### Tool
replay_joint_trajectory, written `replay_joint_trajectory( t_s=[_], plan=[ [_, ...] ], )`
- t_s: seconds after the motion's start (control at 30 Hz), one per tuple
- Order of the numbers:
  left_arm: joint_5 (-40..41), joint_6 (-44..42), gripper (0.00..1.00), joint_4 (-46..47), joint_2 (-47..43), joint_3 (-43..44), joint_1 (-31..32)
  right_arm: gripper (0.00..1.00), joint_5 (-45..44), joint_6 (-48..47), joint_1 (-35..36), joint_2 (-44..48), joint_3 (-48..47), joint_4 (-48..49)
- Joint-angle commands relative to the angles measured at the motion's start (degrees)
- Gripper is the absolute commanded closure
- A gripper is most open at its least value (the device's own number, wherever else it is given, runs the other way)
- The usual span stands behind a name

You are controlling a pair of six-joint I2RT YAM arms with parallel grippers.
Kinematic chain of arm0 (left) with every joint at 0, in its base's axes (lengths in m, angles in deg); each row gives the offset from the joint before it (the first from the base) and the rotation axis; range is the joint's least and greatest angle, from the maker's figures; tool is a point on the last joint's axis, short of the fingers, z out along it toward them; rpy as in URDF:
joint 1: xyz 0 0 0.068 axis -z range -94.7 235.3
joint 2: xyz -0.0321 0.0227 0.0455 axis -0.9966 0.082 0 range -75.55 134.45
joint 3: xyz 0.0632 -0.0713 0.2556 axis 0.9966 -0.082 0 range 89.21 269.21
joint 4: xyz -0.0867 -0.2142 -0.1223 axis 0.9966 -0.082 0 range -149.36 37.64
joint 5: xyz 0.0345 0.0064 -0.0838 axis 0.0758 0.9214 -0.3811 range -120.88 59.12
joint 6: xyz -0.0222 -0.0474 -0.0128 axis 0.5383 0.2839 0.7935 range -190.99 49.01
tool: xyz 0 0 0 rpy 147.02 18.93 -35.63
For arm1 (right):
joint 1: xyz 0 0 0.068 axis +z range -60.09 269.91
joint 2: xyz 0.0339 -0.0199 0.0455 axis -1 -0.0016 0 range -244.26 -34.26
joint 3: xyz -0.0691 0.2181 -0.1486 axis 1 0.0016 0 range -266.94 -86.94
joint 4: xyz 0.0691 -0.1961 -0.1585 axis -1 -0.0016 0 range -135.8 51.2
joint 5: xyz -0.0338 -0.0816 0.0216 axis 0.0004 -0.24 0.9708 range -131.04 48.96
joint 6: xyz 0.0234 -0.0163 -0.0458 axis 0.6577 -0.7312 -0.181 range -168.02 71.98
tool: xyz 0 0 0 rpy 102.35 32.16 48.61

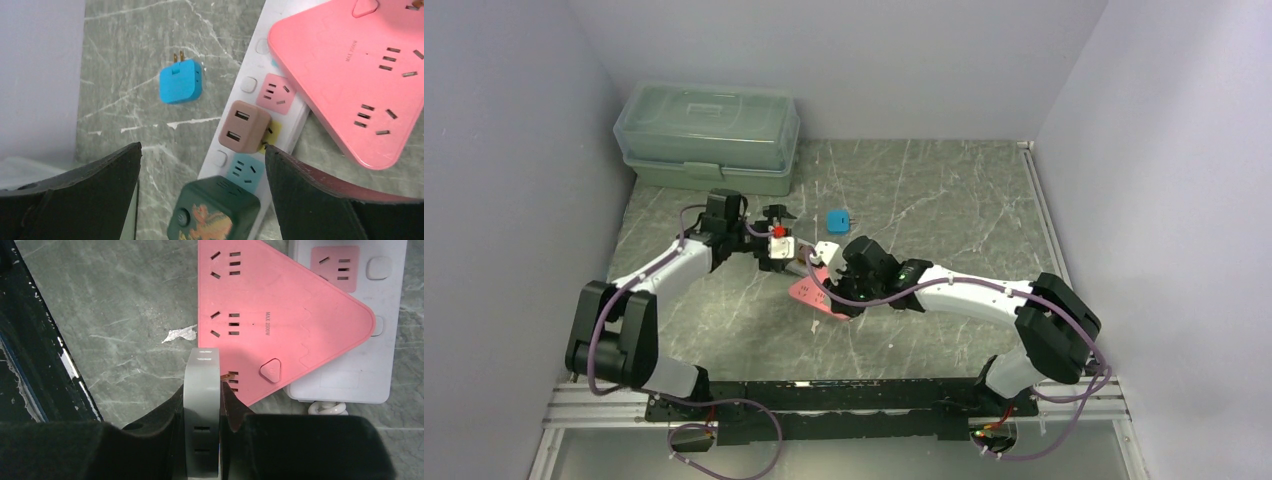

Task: Insert the plug
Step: Insert the plug into the socket.

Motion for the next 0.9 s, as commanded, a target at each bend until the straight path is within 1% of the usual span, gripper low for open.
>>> replay_joint_trajectory(
  t_s=[0.0,0.1,0.2,0.27,0.37,0.43,0.5,0.7,0.8,0.87],
  plan=[
    [-6.35,-10.18,0.03,-14.73,4.23,8.41,0.96,1.0,2.63,0.5,-0.34,-0.28,-1.46,-0.4],
    [-6.7,-13.99,0.06,-21.86,7.9,12.65,2.12,1.0,2.75,0.28,-0.41,-0.36,-1.15,-0.27],
    [-7.24,-18.25,0.18,-29.07,12.42,17.59,2.46,1.0,2.6,0.49,-0.44,-0.06,-0.73,0.12],
    [-7.29,-20.07,0.27,-31.83,14.41,19.35,2.48,1.0,2.45,0.66,-0.49,0.14,-0.68,0.09],
    [-7.11,-23.21,0.31,-35.31,16.0,20.46,2.48,1.0,2.3,0.97,-0.75,0.74,-0.07,0.59],
    [-6.65,-24.18,0.32,-36.84,17.61,21.66,2.47,1.0,2.64,1.22,-1.09,1.02,0.32,0.95],
    [-6.53,-23.32,0.33,-36.43,19.01,22.89,2.48,1.0,2.92,1.32,-1.34,1.12,0.46,1.12],
    [-7.35,-26.13,0.44,-40.76,23.59,27.89,2.97,1.0,3.34,1.51,-1.87,1.57,0.58,1.07],
    [-7.07,-27.56,0.54,-42.65,25.22,29.52,3.26,1.0,3.59,1.52,-2.22,1.39,0.35,0.83],
    [-6.86,-28.66,0.64,-43.62,25.78,29.78,3.42,1.0,3.62,1.25,-2.5,1.28,-0.04,0.59]
  ],
)
